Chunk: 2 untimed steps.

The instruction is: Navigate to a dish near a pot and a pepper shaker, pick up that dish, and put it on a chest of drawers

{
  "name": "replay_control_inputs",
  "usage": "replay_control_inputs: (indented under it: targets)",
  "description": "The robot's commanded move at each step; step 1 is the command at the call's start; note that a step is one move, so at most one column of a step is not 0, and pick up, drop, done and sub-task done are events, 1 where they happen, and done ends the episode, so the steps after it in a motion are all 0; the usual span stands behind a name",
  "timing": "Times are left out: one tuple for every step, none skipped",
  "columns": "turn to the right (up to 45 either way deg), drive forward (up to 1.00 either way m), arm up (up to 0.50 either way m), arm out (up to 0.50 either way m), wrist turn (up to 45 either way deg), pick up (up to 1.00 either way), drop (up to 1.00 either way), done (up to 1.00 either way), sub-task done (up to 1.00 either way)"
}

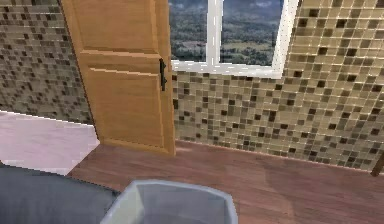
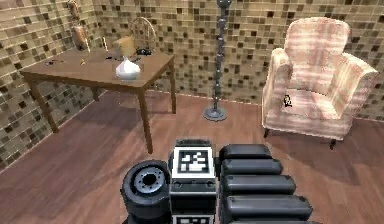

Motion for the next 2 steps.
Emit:
replay_control_inputs:
  targets:
    - [6.0, 0.00, 0.00, 0.00, 0.0, 0.00, 0.00, 0.00, 0.00]
    - [0.0, 0.70, 0.00, 0.00, 0.0, 0.00, 0.00, 0.00, 0.00]
